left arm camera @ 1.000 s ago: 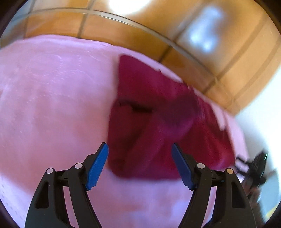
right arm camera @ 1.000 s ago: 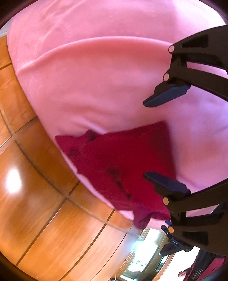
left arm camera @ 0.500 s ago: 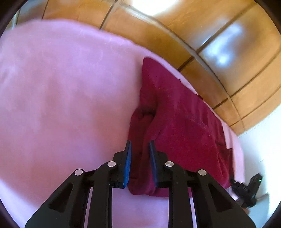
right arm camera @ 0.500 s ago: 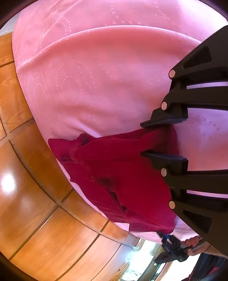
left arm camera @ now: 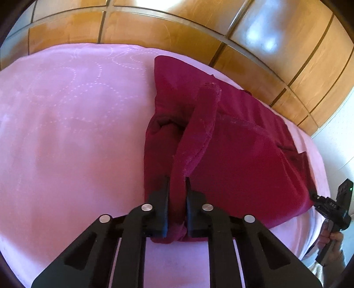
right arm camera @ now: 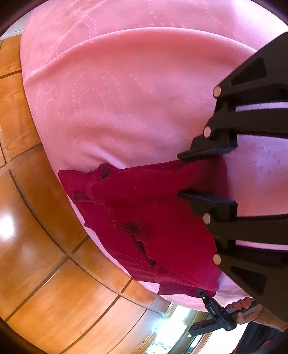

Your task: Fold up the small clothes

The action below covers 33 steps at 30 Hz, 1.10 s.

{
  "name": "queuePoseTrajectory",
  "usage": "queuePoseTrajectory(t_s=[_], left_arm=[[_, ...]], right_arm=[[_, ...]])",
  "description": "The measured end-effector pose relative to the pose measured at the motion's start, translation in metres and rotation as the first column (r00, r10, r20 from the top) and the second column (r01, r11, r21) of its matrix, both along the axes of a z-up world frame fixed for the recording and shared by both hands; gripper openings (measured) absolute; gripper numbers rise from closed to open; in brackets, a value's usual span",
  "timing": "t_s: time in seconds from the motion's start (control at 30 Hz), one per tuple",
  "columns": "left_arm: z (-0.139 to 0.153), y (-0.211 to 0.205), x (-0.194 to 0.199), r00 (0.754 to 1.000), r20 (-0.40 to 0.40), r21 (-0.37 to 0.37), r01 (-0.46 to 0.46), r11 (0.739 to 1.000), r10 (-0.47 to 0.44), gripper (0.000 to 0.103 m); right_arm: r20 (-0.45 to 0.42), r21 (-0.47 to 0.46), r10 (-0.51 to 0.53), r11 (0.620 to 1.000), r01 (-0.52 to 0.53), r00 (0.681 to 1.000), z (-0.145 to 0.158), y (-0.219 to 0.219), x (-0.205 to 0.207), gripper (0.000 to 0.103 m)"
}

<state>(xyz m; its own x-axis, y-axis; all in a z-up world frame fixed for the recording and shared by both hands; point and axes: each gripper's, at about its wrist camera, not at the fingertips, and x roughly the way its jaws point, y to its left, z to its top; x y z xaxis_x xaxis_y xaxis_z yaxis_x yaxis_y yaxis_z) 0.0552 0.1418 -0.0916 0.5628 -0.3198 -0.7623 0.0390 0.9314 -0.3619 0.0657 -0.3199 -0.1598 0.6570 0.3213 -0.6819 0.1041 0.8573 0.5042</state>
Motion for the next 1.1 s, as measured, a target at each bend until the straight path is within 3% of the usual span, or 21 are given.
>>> queuePoseTrajectory(t_s=[0.13,0.3,0.6,0.77,0.9,0.97,1.03,1.1], left_arm=[[0.001,0.000,-0.017,1.000,-0.001,0.001,0.001,1.000,-0.001,0.009],[0.005,0.005,-0.044,1.000,-0.003,-0.051,-0.005,0.999,0.005,0.008],[0.015,0.005,-0.112,0.999,-0.025,-0.127,0.036,0.991,-0.039,0.008],[0.011,0.000,-0.145,0.997,-0.053,-0.123,0.044,0.991,-0.051,0.008],[0.019,-0.004,-0.144,0.997,-0.034,-0.103,0.058,0.993,-0.062,0.009],[0.031,-0.004,-0.139,0.997,0.005,-0.085,0.075,0.994,-0.075,0.024],[0.042,-0.003,-0.130,0.996,0.041,-0.057,0.076,0.996,-0.074,0.041],[0.047,-0.006,-0.120,0.995,0.059,-0.033,0.084,0.996,-0.082,0.041]], right_arm=[[0.003,-0.025,0.021,0.999,-0.021,1.000,0.006,0.002,-0.008,0.014],[0.010,-0.052,0.052,0.997,-0.051,0.999,0.016,0.002,-0.026,0.010],[-0.032,-0.062,0.127,0.990,-0.129,0.991,0.020,-0.009,-0.090,0.009],[-0.095,-0.074,0.164,0.982,-0.171,0.982,0.012,-0.008,-0.122,0.009],[-0.096,-0.083,0.162,0.982,-0.170,0.982,0.011,-0.003,-0.116,0.010],[-0.087,-0.085,0.156,0.983,-0.163,0.984,0.014,-0.005,-0.111,0.017],[-0.061,-0.086,0.143,0.985,-0.148,0.988,0.019,-0.007,-0.104,0.041],[-0.046,-0.111,0.139,0.983,-0.143,0.989,0.025,-0.005,-0.094,0.042]])
